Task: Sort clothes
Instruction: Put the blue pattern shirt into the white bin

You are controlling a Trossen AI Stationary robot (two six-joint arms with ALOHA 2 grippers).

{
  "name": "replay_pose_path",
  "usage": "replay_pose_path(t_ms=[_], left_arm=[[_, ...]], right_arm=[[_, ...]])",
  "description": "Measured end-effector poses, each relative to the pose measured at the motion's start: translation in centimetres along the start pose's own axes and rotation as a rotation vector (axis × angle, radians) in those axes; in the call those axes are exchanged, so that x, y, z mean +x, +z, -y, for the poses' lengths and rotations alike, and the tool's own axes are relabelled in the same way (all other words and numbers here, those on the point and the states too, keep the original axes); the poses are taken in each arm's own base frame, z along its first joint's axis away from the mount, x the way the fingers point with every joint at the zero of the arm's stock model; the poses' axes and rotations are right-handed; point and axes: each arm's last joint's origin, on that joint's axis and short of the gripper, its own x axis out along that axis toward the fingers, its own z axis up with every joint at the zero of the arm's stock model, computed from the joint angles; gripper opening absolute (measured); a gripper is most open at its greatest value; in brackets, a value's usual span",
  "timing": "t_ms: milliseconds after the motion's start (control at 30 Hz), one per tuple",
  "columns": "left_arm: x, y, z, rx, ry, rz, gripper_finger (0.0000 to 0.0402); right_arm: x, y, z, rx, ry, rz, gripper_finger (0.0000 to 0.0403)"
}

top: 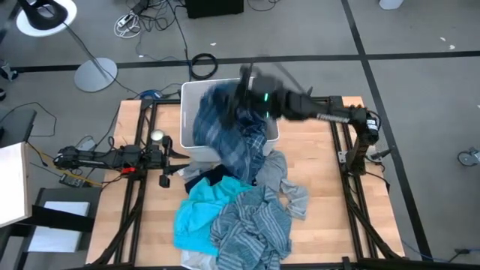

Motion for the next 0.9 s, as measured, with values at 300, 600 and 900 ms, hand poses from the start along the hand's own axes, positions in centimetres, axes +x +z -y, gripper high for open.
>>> replay_pose_path(t_ms=[300,600,900], left_arm=[[0.0,0.0,0.0,0.000,0.000,0.000,0.0136],[0.0,0.0,0.0,0.000,0.000,0.000,0.0136],[0.0,0.0,0.0,0.000,0.000,0.000,0.0136]], right_arm=[[0.4,0.4,10.2,0.098,-0.232,0.038,0.0004],[0.7,-4.6,8.6,0.281,0.148,-0.314,0.0004],[1.7,-10.6,3.0,0.373,0.209,-0.541,0.0032]])
